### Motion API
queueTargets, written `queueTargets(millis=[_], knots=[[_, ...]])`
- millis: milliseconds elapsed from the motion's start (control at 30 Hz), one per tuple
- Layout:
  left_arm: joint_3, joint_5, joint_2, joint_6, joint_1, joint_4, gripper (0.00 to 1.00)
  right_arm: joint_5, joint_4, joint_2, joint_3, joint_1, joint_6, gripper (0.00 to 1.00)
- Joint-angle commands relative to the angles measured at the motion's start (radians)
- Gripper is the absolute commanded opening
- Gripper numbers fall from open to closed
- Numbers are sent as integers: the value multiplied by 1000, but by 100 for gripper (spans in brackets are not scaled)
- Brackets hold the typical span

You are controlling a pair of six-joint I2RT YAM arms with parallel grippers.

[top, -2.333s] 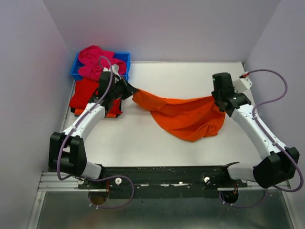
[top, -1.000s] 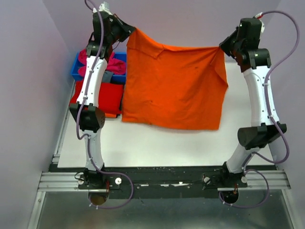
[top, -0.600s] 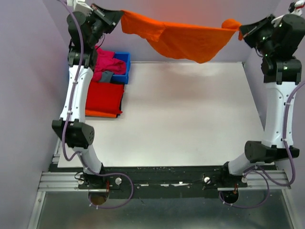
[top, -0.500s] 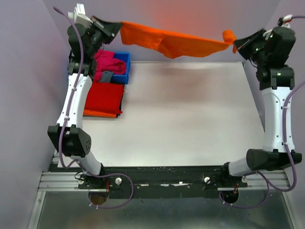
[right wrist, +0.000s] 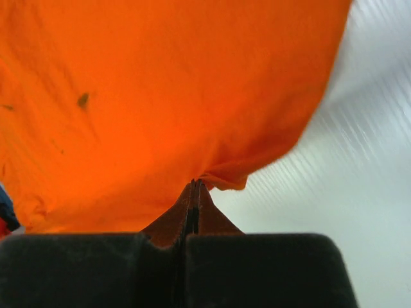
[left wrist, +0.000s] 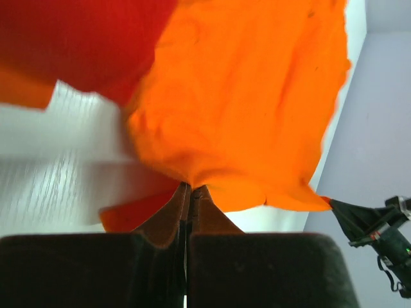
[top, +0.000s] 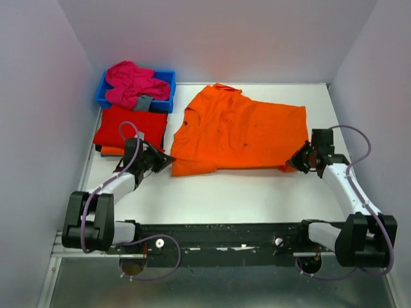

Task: Fold and stack the t-shirts
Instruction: Flatten out the tshirt

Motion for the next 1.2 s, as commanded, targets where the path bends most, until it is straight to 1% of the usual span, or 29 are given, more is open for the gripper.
queueTargets(millis=[0,100,200,300,400,500,633,667,700,733,767,800,867,1033,1167], knots=[[-116,38,-139,48,0,135,0,-18,86,-109,-167,-9,16,1],[-150,53,-179,62,-1,105,0,-19,84,-175,-242,-9,13,1],[-152,66,-210,79,0,56,0,-21,95,-199,-273,-9,-10,5],[-136,78,-250,82,0,17,0,-7,92,-167,-235,-7,-43,5],[-113,29,-281,93,0,-18,0,-29,113,-107,-192,-4,-70,4],[-52,27,-221,97,0,-15,0,-61,133,-18,-134,13,-102,1],[-3,52,-105,47,0,78,0,-36,113,91,-40,47,-110,2],[3,52,-80,30,0,109,0,-26,112,116,-23,48,-106,4],[16,53,-54,19,0,135,0,-20,112,137,-5,48,-105,10],[31,52,-29,16,0,143,0,-23,110,157,7,48,-109,27],[46,52,-11,10,-1,148,0,-29,112,183,24,71,-117,53],[60,55,11,4,-1,158,0,-39,113,191,32,74,-128,71],[75,64,46,-10,-1,183,0,-39,113,168,26,80,-133,73],[108,52,97,-32,-3,224,0,16,87,45,-66,103,-140,73],[131,49,114,-32,-1,227,0,60,49,-27,-134,149,-146,70]])
